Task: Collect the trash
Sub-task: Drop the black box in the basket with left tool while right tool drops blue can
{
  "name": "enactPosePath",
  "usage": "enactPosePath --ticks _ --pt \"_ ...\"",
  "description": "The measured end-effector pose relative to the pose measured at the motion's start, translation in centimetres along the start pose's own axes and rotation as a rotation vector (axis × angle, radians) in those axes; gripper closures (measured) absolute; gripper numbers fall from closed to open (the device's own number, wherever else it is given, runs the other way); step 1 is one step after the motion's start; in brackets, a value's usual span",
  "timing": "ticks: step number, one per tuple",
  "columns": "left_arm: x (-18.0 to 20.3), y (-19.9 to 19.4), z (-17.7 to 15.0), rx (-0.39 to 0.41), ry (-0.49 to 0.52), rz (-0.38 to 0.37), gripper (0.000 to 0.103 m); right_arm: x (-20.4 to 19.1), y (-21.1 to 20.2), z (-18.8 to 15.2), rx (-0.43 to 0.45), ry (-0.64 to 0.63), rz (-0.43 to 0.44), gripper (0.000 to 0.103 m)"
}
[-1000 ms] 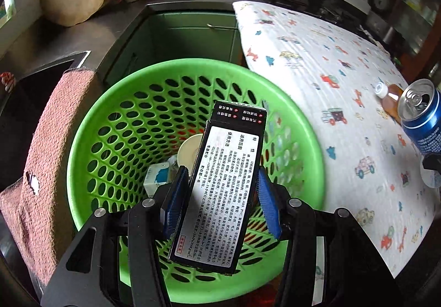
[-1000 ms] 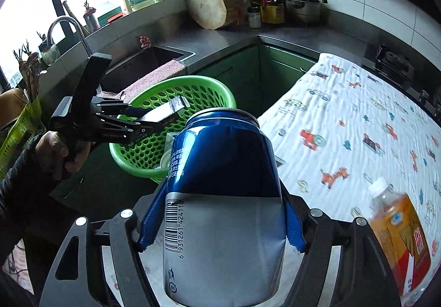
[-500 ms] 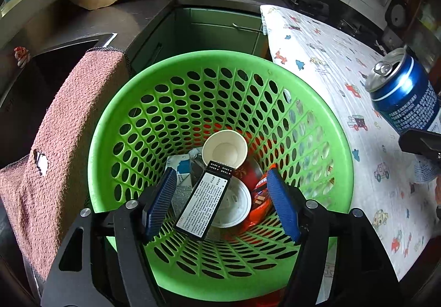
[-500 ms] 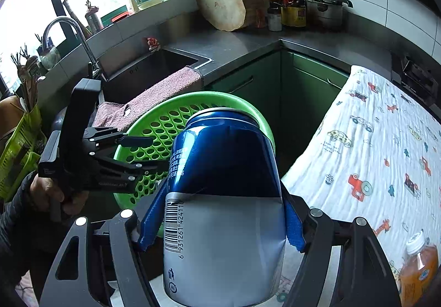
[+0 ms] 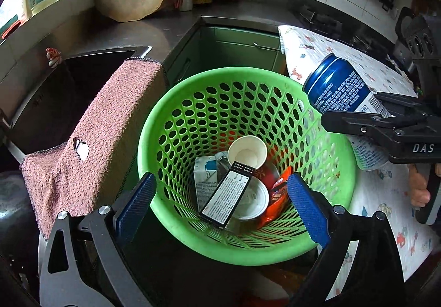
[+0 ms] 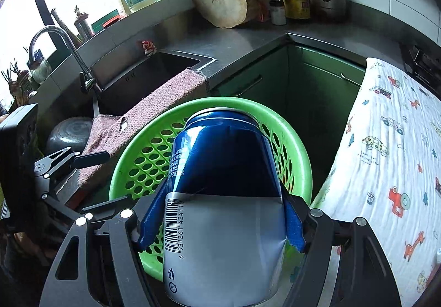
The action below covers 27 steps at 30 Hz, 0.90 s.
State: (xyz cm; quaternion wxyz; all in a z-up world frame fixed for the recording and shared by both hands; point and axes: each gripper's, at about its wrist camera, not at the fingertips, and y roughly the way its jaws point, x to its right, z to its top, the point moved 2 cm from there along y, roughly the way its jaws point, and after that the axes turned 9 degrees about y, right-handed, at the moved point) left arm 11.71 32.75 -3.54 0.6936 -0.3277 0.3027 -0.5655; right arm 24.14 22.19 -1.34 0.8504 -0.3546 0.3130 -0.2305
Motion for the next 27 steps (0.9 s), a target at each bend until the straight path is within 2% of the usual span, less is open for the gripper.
enactPosePath --ticks 12,23,27 --pt "0.0 -0.8 -0.9 0.001 0.001 0.045 0.007 0.0 2.8 0.1 -0.025 0.018 -0.036 0.033" --pt "0.0 -1.2 -0.9 0.006 0.002 0.047 0.007 0.1 4.3 -0.1 -0.05 0.033 -0.036 0.032" --pt "0.1 -1.1 -1.0 0.003 0.004 0.044 0.007 0.2 4.1 -0.1 -0.038 0.039 -0.03 0.025"
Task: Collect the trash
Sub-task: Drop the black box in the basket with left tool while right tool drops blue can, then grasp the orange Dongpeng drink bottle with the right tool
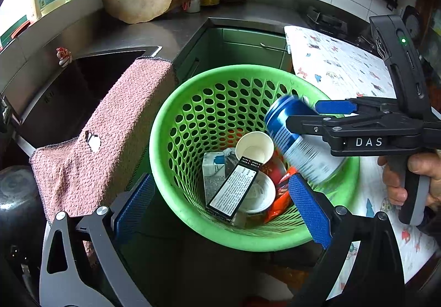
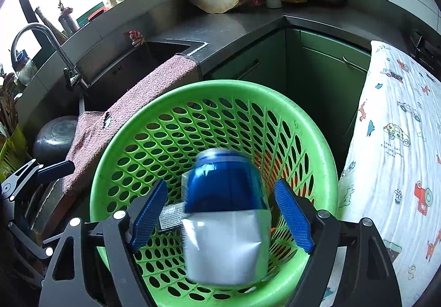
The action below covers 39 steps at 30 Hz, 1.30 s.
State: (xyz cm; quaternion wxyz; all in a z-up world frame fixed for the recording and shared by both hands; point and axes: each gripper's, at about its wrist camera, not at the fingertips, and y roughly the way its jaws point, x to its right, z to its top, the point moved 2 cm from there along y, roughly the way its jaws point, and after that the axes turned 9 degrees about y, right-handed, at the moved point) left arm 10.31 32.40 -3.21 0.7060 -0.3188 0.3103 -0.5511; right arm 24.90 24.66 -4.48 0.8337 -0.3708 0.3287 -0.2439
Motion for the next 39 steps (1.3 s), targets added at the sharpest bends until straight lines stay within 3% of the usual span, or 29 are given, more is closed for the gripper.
enactPosePath --ticks 10,20,27,39 --pt "0.8 -0.2 0.2 -0.002 0.013 -0.005 0.007 -0.1 -1.9 -0.3 0.021 -0.013 0.018 0.023" --pt "3.1 -0.8 0.8 0.011 0.042 -0.023 0.005 2.1 -6.9 -1.4 0.089 -0.001 -0.004 0.015" --pt "5.8 -1.4 1.6 0.024 0.083 -0.046 0.005 6.3 -11.6 -3.5 0.133 0.029 -0.062 0.014" --pt "13.6 -2.1 3.3 0.039 0.199 -0.1 0.005 16.3 -21.8 -10.1 0.177 0.084 -0.244 0.012"
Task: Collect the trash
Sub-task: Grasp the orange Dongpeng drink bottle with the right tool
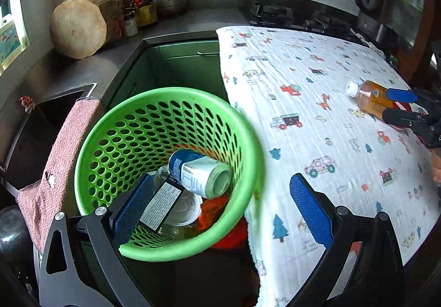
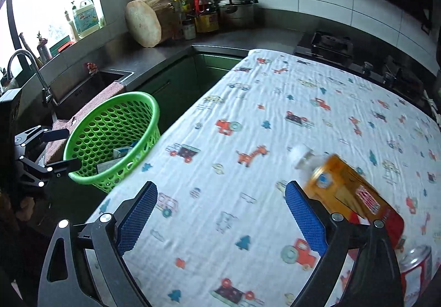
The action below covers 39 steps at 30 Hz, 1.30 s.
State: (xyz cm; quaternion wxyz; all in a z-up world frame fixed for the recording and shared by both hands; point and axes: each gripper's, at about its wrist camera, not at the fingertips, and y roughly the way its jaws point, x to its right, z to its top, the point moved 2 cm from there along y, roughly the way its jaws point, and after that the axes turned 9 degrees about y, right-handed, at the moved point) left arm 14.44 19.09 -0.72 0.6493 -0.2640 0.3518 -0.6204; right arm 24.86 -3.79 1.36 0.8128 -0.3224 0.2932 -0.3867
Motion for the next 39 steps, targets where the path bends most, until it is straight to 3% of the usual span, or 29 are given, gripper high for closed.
enactPosePath --ticks 9,16,23,39 --pt "6.4 0.5 2.3 -0.004 0.08 -0.052 0.005 9.6 -5.2 -3.3 0.014 0.059 -0.153 0.012" --pt "11.4 1.6 4.4 -0.012 0.131 -0.105 0.005 14.2 -6.8 -3.8 0.018 0.104 -0.16 0.011" --pt "13.9 2.8 5.5 -0.032 0.153 -0.123 0.005 14.0 -4.4 -1.9 -0.053 -0.013 -0.146 0.011" --pt "13.5 5.5 5.9 -0.08 0.151 -0.117 0.005 11.6 3.7 0.6 -0.252 -0.337 -0.17 0.011"
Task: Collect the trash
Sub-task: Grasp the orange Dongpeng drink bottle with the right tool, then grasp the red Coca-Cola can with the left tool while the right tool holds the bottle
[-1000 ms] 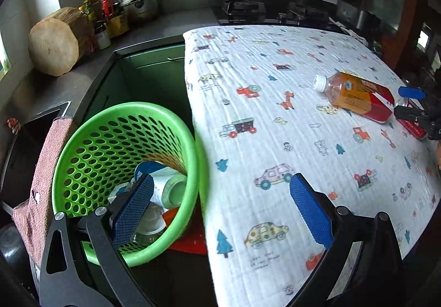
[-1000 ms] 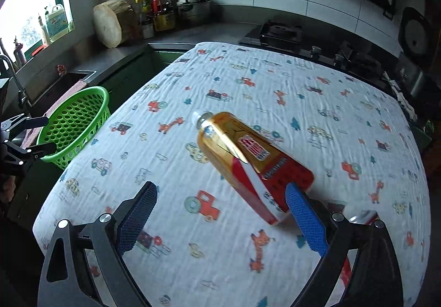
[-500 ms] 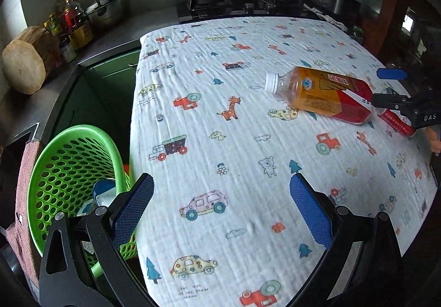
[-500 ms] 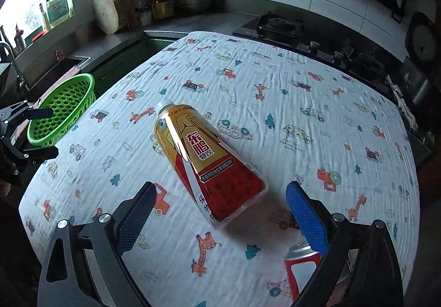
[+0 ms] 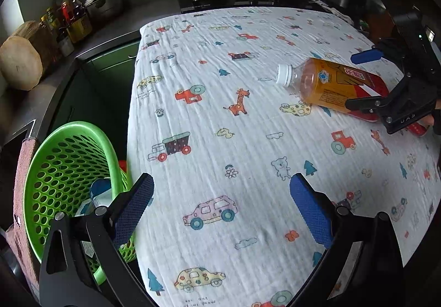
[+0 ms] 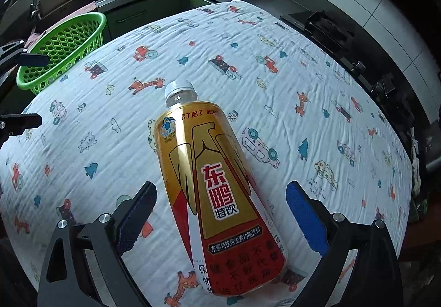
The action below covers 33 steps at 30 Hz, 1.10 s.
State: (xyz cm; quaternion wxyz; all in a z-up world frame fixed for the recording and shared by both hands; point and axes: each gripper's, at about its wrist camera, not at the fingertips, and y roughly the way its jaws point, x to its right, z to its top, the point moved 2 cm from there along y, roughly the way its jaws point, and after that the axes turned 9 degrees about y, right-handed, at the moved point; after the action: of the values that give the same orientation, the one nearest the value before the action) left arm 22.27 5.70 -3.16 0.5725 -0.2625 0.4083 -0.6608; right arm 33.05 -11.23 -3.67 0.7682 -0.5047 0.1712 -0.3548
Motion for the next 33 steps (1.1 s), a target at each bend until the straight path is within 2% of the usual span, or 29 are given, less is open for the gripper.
enactPosePath --ticks 10,12,16,22,25,33 --pt "-0.1 1.5 0.4 -0.016 0.002 -0.012 0.005 -0.6 2.6 0.8 -0.091 -0.091 -0.007 0.012" --pt "-0.1 1.7 0.5 -0.017 0.004 -0.014 0.005 -0.5 3.0 0.7 -0.11 -0.104 -0.004 0.015" --pt "-0.1 2.0 0.5 -0.022 0.004 -0.018 0.005 -0.5 3.4 0.3 -0.15 -0.102 0.025 0.029" --pt "0.5 2.4 0.6 -0.03 0.007 -0.029 0.005 -0.2 2.7 0.1 -0.128 -0.062 0.032 0.031" --pt "1.2 2.3 0.8 -0.027 0.019 -0.037 0.005 0.1 1.1 0.3 -0.097 -0.031 0.042 0.031" --pt "4.3 1.7 2.0 -0.009 0.068 -0.071 0.005 2.3 -3.3 -0.5 -0.025 0.024 0.001 0.032"
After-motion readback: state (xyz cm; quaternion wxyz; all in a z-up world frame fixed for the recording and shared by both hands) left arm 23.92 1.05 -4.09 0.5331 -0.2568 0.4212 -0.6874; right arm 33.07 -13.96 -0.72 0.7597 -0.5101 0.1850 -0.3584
